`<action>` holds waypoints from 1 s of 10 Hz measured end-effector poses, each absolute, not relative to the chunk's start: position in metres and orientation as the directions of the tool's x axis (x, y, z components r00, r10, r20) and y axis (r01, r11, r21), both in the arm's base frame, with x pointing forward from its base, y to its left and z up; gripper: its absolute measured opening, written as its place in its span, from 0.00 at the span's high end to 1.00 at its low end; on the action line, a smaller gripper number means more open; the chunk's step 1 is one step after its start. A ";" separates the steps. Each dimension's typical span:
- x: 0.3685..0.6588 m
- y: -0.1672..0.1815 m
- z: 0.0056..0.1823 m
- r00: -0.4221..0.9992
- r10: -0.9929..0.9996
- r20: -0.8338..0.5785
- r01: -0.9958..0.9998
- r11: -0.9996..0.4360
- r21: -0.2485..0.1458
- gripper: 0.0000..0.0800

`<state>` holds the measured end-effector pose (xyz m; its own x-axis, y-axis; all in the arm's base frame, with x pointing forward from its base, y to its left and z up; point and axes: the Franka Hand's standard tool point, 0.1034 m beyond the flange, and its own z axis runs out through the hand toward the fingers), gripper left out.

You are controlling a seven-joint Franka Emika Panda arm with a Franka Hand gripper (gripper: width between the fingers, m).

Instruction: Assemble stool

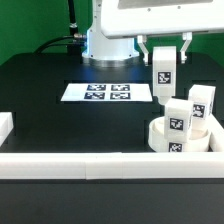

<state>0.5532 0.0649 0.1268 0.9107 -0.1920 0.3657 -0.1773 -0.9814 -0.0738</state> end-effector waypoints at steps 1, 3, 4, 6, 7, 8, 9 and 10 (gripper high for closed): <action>0.554 0.065 0.123 0.912 -0.101 0.397 -0.094 -0.995 -0.038 0.58; 0.555 0.063 0.118 0.909 -0.065 0.412 -0.062 -0.998 -0.020 0.58; 0.556 0.063 0.118 0.902 -0.062 0.427 -0.059 -0.998 -0.019 0.58; 0.557 0.063 0.118 0.898 -0.061 0.437 -0.059 -0.998 -0.018 0.58; 0.560 0.064 0.120 0.853 -0.053 0.519 -0.053 -0.999 -0.015 0.58; 0.557 0.066 0.112 0.841 -0.043 0.540 -0.046 -0.999 -0.009 0.58; 0.557 0.066 0.110 0.856 -0.051 0.515 -0.053 -0.999 -0.011 0.58; 0.558 0.066 0.110 0.855 -0.050 0.517 -0.052 -0.999 -0.011 0.58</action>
Offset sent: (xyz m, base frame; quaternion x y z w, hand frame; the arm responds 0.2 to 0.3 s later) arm 0.0000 0.0000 0.0000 0.0000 0.0650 0.0000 0.9979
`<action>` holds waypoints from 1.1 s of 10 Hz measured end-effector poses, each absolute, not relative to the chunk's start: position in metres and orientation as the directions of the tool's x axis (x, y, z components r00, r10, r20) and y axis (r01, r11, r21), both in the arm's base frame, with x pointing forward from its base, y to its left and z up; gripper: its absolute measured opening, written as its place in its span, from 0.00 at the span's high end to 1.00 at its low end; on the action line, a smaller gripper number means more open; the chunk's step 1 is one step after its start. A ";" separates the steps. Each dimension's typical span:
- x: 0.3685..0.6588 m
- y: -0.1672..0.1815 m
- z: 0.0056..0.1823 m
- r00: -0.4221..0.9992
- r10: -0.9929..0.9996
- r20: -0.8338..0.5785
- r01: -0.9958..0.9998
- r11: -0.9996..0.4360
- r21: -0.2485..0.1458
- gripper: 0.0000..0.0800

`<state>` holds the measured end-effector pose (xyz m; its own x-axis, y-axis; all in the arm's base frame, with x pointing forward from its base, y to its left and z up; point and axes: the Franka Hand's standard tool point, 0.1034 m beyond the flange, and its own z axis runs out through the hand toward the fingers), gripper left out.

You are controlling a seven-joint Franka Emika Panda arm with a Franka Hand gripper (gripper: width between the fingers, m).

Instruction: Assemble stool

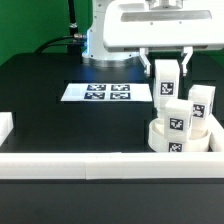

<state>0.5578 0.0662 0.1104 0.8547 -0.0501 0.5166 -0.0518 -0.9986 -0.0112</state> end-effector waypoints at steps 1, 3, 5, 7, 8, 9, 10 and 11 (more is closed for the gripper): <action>0.556 0.066 0.107 0.858 -0.048 0.511 -0.051 -0.999 -0.009 0.58; 0.551 0.067 0.100 0.865 -0.045 0.500 -0.049 -0.999 -0.005 0.58; 0.548 0.070 0.094 0.870 -0.040 0.491 -0.044 -0.999 -0.003 0.58; 0.547 0.070 0.091 0.873 -0.038 0.486 -0.042 -0.999 -0.002 0.58; 0.546 0.071 0.089 0.875 -0.036 0.483 -0.041 -0.999 -0.001 0.58; 0.546 0.071 0.087 0.876 -0.035 0.481 -0.040 -0.999 0.000 0.58; 0.545 0.071 0.084 0.877 -0.033 0.480 -0.039 -0.999 0.003 0.58; 0.546 0.070 0.083 0.868 -0.028 0.496 -0.036 -0.999 0.006 0.58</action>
Offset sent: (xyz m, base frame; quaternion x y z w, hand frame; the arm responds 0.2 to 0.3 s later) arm -0.0067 0.0041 -0.0097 -0.0016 0.0080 0.0007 1.0000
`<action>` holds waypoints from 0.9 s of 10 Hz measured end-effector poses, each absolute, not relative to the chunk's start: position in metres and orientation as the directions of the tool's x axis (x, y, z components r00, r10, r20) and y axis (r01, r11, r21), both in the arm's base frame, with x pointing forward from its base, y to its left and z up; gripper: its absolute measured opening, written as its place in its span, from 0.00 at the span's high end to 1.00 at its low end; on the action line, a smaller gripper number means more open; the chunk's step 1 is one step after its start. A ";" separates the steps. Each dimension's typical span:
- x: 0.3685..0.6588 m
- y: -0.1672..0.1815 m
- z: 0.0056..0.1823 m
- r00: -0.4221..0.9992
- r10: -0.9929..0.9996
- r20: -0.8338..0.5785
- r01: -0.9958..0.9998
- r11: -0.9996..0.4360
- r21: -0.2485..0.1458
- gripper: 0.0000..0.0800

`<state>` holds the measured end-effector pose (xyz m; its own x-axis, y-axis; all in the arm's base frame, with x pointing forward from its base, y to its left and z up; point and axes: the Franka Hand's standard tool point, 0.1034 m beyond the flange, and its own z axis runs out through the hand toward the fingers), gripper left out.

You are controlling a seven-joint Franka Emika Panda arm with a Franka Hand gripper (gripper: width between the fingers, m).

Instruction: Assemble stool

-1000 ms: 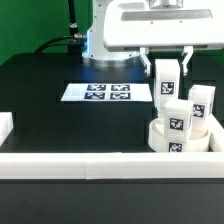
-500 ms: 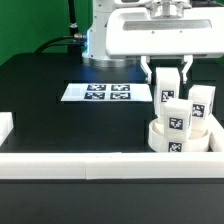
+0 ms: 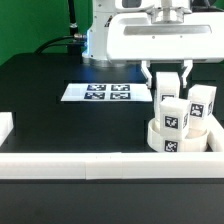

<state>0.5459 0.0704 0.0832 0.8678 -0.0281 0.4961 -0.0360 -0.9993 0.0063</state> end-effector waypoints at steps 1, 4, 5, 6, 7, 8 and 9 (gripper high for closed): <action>0.547 0.070 0.082 0.858 -0.021 0.513 -0.031 -0.999 0.011 0.58; 0.546 0.070 0.082 0.864 -0.015 0.503 -0.026 -1.000 0.014 0.26; 0.546 0.070 0.082 0.870 -0.014 0.493 -0.024 -1.000 0.014 0.26; 0.548 0.071 0.090 0.878 -0.015 0.478 -0.021 -1.000 0.008 0.20; 0.551 0.071 0.101 0.882 -0.014 0.470 -0.018 -1.000 0.002 0.20; 0.553 0.068 0.111 0.891 -0.013 0.453 -0.013 -1.000 -0.002 0.19; 0.558 0.064 0.123 0.896 -0.010 0.444 -0.009 -1.000 -0.006 0.19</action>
Offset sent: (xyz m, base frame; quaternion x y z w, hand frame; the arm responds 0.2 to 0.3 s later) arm 0.0000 0.0000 0.0000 0.0000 0.0000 0.0000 1.0000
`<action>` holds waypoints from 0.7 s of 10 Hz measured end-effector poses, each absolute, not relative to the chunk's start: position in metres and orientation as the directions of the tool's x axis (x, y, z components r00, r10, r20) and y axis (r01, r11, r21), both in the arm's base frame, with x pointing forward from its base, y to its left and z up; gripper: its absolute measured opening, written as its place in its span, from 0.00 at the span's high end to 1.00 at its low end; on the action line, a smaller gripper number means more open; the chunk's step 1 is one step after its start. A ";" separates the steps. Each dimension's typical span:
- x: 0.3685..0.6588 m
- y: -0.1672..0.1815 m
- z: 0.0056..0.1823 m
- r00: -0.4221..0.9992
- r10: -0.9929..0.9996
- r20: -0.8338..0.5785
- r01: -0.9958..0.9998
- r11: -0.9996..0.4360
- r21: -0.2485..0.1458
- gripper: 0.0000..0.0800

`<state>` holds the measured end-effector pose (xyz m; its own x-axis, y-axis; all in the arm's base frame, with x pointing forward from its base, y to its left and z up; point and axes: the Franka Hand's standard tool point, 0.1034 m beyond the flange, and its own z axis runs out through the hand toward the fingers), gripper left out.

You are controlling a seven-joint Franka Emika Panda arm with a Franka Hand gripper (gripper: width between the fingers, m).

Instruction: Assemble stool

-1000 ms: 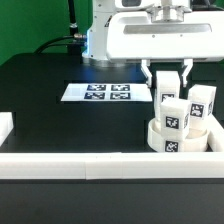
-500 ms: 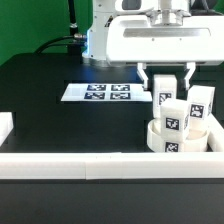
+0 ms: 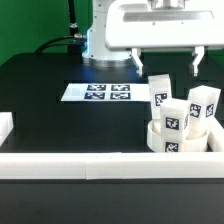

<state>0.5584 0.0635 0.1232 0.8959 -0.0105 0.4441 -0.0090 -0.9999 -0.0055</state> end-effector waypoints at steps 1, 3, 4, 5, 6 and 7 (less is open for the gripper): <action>0.563 0.059 0.131 0.895 -0.002 0.446 -0.001 -1.000 -0.003 0.19; 0.561 0.060 0.127 0.896 0.001 0.443 0.001 -1.000 0.000 0.19; 0.560 0.059 0.125 0.899 -0.001 0.437 -0.001 -1.000 -0.001 0.19; 0.557 0.055 0.118 0.909 -0.005 0.417 -0.006 -1.000 0.002 0.19; 0.558 0.052 0.115 0.903 0.016 0.430 0.010 -1.000 0.014 0.19; 0.555 0.053 0.112 0.914 0.018 0.406 0.014 -1.000 0.013 0.19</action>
Offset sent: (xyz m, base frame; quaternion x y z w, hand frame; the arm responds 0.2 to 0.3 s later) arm 0.0000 0.0000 0.0000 0.0000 0.0000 0.0000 1.0000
